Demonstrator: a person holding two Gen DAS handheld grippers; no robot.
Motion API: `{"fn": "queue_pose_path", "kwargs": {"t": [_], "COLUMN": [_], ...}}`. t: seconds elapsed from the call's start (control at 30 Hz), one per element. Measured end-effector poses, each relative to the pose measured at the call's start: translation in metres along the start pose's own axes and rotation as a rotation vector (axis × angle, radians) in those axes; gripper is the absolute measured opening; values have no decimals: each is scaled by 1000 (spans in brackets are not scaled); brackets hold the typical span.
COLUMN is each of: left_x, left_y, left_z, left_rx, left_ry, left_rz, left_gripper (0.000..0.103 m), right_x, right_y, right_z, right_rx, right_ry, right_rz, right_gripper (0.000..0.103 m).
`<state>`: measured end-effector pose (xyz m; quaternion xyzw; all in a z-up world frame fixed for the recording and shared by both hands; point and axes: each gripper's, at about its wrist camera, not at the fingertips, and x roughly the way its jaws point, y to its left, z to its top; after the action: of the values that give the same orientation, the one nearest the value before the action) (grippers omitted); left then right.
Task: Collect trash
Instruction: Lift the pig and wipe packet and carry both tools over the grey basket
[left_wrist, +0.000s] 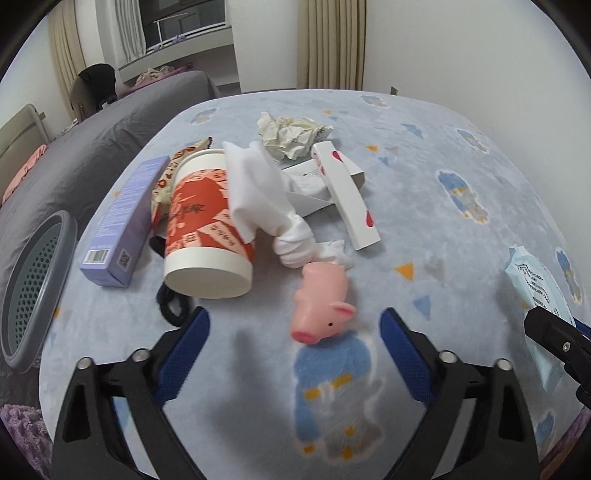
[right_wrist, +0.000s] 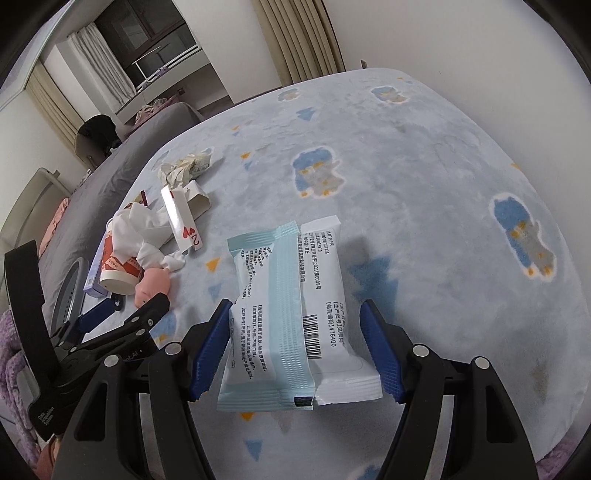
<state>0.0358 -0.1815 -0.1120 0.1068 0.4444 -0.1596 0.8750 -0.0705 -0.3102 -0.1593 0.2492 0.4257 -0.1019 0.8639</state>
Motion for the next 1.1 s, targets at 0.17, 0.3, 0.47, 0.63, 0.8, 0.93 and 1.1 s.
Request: {"fn": "queue_pose_path", "kwargs": {"t": [0.17, 0.3, 0.47, 0.63, 0.8, 0.93, 1.1], "left_x": [11, 17, 10, -11, -38, -60, -81], "left_y": [-6, -7, -7, 0, 16, 42, 93], "left_z": [3, 4, 2, -6, -14, -17, -16], "left_rx": [-4, -11, -2, 11, 18, -10, -73], "left_ry": [27, 41, 31, 1, -42, -80, -119], "left_rz": [-31, -53, -93, -100, -77, -56, -6], "left_gripper": [67, 52, 29, 29, 29, 29, 29], "right_x": [-1, 1, 1, 1, -3, -7, -10], "right_y": [-1, -2, -1, 9, 28, 57, 107], "right_z": [1, 1, 1, -2, -5, -7, -6], "right_rx": [-2, -3, -4, -31, -74, -123, -186], "right_ry": [-4, 2, 2, 1, -8, -10, -10], "right_rz": [7, 13, 15, 6, 0, 9, 68], "right_gripper": [68, 68, 68, 68, 68, 68, 68]}}
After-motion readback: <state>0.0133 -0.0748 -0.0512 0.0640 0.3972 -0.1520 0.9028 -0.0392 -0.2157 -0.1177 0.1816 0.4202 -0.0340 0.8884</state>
